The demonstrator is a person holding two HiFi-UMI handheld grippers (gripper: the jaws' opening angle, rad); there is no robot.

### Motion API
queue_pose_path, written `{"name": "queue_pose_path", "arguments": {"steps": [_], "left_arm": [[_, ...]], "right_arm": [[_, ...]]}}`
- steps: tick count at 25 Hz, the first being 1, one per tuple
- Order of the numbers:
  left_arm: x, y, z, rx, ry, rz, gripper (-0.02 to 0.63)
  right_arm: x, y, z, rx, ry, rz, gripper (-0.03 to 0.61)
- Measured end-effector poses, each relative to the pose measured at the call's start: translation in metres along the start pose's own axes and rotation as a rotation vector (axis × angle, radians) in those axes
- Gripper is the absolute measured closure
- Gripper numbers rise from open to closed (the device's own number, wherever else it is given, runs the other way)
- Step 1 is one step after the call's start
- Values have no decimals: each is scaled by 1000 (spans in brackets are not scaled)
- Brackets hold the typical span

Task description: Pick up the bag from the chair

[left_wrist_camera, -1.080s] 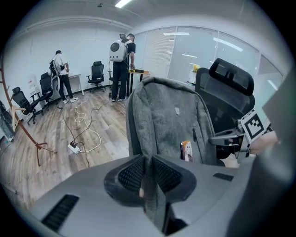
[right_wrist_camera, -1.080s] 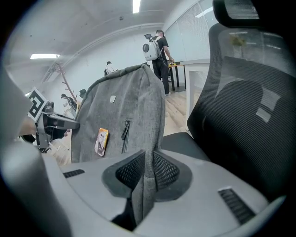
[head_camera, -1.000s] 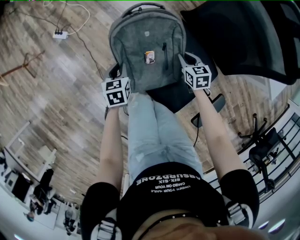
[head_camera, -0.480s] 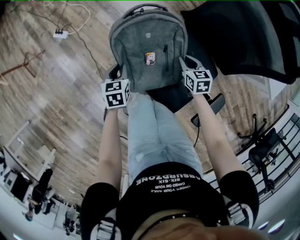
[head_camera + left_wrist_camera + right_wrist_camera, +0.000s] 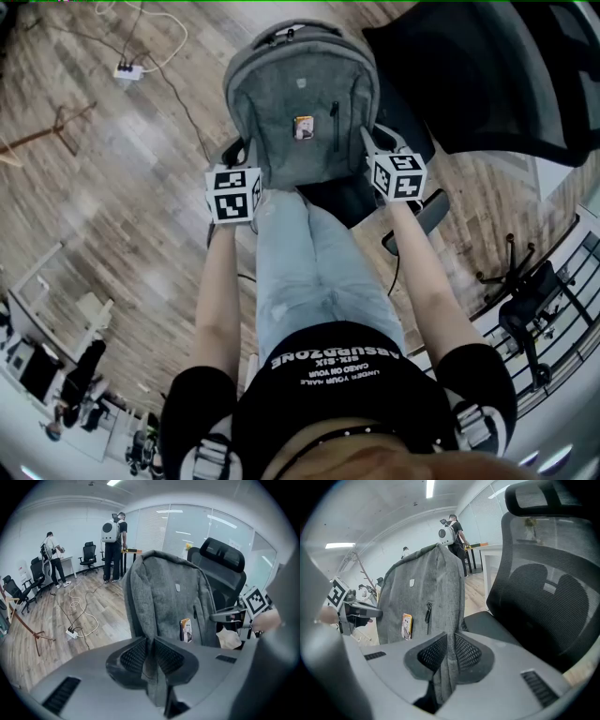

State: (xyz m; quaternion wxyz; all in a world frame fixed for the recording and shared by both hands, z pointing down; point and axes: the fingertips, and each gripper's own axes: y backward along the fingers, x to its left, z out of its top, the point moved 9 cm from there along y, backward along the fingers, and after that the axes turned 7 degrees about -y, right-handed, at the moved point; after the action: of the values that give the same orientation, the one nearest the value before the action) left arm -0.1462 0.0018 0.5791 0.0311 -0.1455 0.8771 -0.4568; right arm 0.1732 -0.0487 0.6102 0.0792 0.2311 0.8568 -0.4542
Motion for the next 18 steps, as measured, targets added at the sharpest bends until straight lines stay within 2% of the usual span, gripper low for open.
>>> {"name": "queue_pose_path", "arguments": {"steps": [18], "left_arm": [[-1, 53, 27, -44, -79, -37, 554]], "right_arm": [[34, 63, 13, -72, -33, -21, 518]]}}
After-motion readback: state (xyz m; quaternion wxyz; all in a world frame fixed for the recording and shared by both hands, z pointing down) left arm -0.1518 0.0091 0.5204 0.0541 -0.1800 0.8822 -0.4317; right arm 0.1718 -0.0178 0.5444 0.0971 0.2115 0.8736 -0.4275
